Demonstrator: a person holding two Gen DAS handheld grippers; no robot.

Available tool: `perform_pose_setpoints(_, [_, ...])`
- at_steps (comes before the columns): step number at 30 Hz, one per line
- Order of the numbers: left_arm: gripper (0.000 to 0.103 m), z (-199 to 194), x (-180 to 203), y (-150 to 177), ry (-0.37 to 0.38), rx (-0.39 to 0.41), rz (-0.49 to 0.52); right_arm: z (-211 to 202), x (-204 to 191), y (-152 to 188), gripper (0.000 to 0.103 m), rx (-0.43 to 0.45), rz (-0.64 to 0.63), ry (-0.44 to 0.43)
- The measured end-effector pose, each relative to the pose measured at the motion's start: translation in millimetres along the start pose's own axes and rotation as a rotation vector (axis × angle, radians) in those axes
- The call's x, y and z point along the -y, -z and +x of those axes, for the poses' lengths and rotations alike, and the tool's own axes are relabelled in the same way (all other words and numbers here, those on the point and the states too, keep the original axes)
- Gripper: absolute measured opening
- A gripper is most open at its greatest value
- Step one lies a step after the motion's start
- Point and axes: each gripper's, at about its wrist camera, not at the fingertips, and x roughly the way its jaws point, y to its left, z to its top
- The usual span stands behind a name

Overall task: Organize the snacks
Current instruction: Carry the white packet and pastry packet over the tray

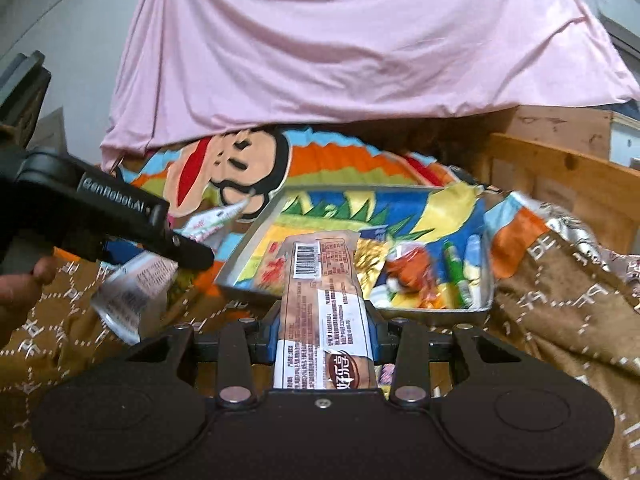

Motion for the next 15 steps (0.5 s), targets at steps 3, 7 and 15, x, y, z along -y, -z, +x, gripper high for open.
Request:
perform_pose_setpoints(3, [0.063, 11, -2, -20, -0.014, 0.010, 0.014, 11, 11, -7, 0.041, 0.022, -0.002, 0.013])
perform_pose_setpoints(7, [0.063, 37, -6, -45, -0.046, 0.008, 0.042, 50, 28, -30, 0.041, 0.022, -0.005, 0.004])
perform_pose_setpoints(15, [0.063, 109, -31, -86, -0.057, 0.024, 0.059, 151, 41, -73, 0.041, 0.000, 0.022, -0.005])
